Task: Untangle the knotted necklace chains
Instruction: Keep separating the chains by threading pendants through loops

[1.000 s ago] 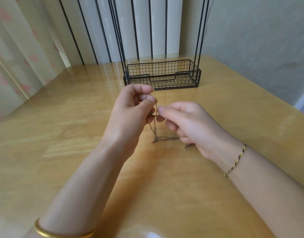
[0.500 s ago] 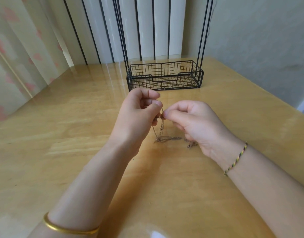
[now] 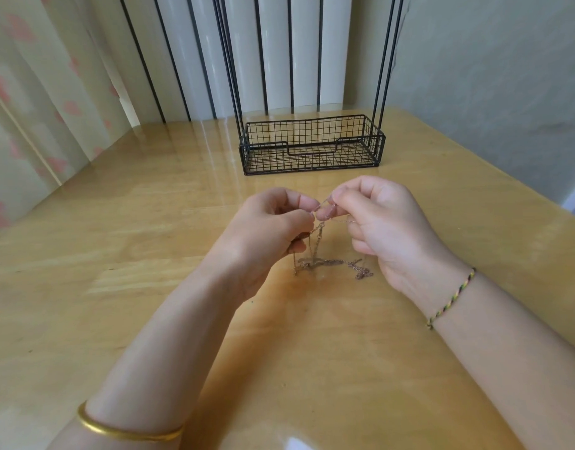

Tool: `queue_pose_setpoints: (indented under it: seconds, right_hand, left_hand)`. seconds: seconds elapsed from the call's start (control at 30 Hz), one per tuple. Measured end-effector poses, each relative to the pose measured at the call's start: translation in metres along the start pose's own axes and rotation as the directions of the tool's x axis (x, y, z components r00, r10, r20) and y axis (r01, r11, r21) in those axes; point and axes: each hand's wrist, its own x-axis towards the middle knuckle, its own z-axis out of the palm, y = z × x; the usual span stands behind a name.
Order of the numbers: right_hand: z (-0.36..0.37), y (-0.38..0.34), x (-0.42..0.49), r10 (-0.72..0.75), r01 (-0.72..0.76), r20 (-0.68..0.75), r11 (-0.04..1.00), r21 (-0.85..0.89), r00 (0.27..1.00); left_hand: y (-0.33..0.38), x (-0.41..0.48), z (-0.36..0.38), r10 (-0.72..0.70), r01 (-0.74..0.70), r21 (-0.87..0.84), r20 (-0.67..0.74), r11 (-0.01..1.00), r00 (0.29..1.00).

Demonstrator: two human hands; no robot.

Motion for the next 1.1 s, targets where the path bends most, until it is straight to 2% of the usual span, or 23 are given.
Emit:
queue_pose_setpoints:
  seconds: [0.27, 0.37, 0.43, 0.5, 0.63, 0.77, 0.83, 0.9, 0.93, 0.97, 1.03, 1.07, 1.1]
  right_hand:
    - [-0.004, 0.002, 0.003, 0.041, -0.041, 0.014, 0.999, -0.004, 0.999]
    - [-0.008, 0.002, 0.005, -0.015, 0.016, 0.026, 0.999, -0.033, 1.0]
    - [-0.01, 0.003, 0.006, -0.096, 0.102, 0.048, 0.983, -0.153, 0.994]
    - [-0.01, 0.004, 0.007, -0.166, 0.187, 0.094, 0.934, -0.303, 0.982]
    - [-0.009, 0.006, 0.005, -0.289, 0.379, 0.247, 0.749, -0.544, 0.925]
    - [-0.01, 0.007, 0.005, -0.331, 0.443, 0.3, 0.561, -0.699, 0.894]
    - [-0.009, 0.007, 0.004, -0.344, 0.441, 0.293, 0.519, -0.732, 0.892]
    - [-0.007, 0.007, 0.004, -0.367, 0.436, 0.265, 0.538, -0.721, 0.892]
    - [-0.006, 0.007, 0.004, -0.372, 0.426, 0.241, 0.571, -0.702, 0.896]
    - [-0.005, 0.007, 0.004, -0.364, 0.407, 0.215, 0.613, -0.677, 0.906]
    - [-0.002, 0.007, 0.004, -0.312, 0.348, 0.171, 0.702, -0.621, 0.934]
    - [-0.001, 0.007, 0.005, -0.281, 0.318, 0.157, 0.736, -0.598, 0.947]
    - [0.0, 0.007, 0.005, -0.252, 0.289, 0.147, 0.762, -0.579, 0.957]
  left_hand:
    - [-0.001, 0.003, -0.008, 0.057, -0.047, 0.086, -0.117, 0.995, 0.991]
    - [-0.002, 0.005, -0.011, 0.105, -0.087, 0.126, -0.145, 0.988, 0.984]
    - [-0.004, 0.006, -0.012, 0.212, -0.164, 0.251, -0.176, 0.954, 0.961]
    - [-0.004, 0.006, -0.012, 0.363, -0.254, 0.42, -0.202, 0.871, 0.91]
    - [-0.005, 0.005, -0.013, 0.604, -0.317, 0.746, -0.142, 0.586, 0.784]
    - [-0.01, 0.005, -0.012, 0.651, -0.251, 0.901, -0.045, 0.355, 0.758]
    - [-0.01, 0.004, -0.012, 0.639, -0.206, 0.922, -0.056, 0.328, 0.767]
    - [-0.009, 0.003, -0.011, 0.637, -0.224, 0.889, -0.092, 0.398, 0.766]
    - [-0.008, 0.002, -0.01, 0.614, -0.239, 0.842, -0.132, 0.484, 0.778]
    - [-0.007, 0.002, -0.008, 0.553, -0.242, 0.755, -0.187, 0.61, 0.812]
    - [-0.002, 0.004, -0.006, 0.352, -0.216, 0.42, -0.279, 0.881, 0.893]
    - [0.0, 0.004, -0.006, 0.253, -0.19, 0.224, -0.296, 0.956, 0.921]
    - [0.001, 0.003, -0.006, 0.179, -0.162, 0.082, -0.294, 0.983, 0.939]
